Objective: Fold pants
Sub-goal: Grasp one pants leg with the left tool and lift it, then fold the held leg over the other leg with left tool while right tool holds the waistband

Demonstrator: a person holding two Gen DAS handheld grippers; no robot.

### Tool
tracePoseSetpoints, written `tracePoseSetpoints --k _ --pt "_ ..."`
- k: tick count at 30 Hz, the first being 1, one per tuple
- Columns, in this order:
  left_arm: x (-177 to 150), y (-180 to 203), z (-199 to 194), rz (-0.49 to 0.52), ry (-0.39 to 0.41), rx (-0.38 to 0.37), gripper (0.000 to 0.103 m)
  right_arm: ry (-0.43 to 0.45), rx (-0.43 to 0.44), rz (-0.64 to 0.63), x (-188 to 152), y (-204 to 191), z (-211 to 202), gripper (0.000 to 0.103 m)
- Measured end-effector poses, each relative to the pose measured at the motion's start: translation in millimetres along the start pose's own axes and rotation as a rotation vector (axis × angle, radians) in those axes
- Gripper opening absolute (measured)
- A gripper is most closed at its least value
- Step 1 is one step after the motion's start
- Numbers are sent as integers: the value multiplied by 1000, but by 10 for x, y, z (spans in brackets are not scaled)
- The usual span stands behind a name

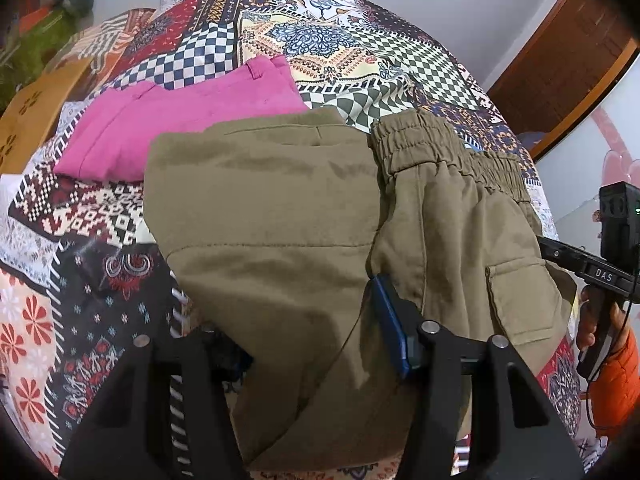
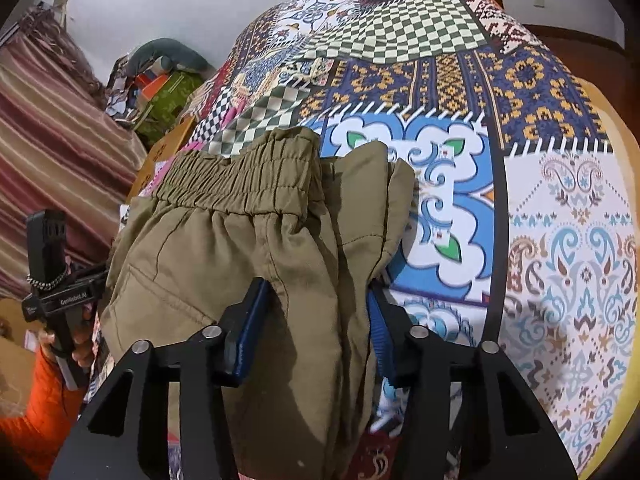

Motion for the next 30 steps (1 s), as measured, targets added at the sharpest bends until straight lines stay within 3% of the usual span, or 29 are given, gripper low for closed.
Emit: tracePoseSetpoints --k 3,7,12,30 --pt "40 23 -19 24 11 46 32 22 -24 -41 43 -55 -12 31" --pt "71 71 -55 64 31 99 22 61 -33 -84 111 -104 -90 18" --pt "125 137 -144 115 63 147 11 116 -46 -141 184 -197 -180 12" --pt "347 387 -719 187 213 159 5 233 -63 -235 407 -559 -523 9"
Point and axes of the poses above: each gripper's, at about its wrist camera, not at the fingertips, and z roughly the way its jaws point, y to its right, x to its top, the point moved 6 cm from there along z, roughly the way its jaws point, and after that the axes turned 6 degrees about z, right-handed, at the moved point
